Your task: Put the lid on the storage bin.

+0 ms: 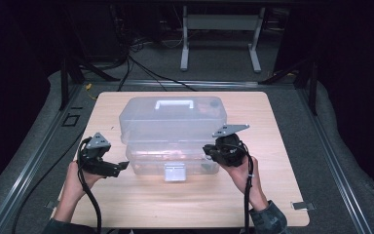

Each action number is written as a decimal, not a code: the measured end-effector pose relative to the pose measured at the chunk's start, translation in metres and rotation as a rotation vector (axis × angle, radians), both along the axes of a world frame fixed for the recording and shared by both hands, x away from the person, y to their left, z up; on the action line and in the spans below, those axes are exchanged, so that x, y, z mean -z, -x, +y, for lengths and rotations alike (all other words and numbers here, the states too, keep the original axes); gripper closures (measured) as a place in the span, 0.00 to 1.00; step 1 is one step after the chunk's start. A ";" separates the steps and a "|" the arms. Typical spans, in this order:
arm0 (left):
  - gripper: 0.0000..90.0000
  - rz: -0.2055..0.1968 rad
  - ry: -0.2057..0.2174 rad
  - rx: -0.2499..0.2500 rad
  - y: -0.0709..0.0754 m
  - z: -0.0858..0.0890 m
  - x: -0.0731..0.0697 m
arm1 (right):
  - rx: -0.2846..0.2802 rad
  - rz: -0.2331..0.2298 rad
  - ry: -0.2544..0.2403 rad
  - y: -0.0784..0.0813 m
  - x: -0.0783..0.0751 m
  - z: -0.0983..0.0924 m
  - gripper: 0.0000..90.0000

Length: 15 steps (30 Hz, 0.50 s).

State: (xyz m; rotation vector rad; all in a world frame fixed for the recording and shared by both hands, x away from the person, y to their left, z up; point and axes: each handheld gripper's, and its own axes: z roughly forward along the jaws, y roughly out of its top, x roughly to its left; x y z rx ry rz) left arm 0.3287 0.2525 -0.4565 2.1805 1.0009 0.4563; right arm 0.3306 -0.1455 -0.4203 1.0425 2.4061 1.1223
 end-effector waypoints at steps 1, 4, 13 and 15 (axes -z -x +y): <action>0.07 0.004 0.000 -0.005 -0.001 0.001 0.002 | -0.004 0.000 -0.001 0.002 0.001 -0.001 0.94; 0.05 0.015 -0.002 -0.009 -0.004 0.002 0.006 | -0.011 0.031 0.002 0.005 0.008 -0.002 0.95; 0.01 0.023 -0.001 -0.042 -0.009 0.009 0.018 | -0.041 0.195 0.086 0.005 0.060 -0.006 0.93; 0.00 0.024 -0.006 -0.048 -0.010 0.010 0.022 | -0.047 0.215 0.105 0.010 0.072 -0.012 0.92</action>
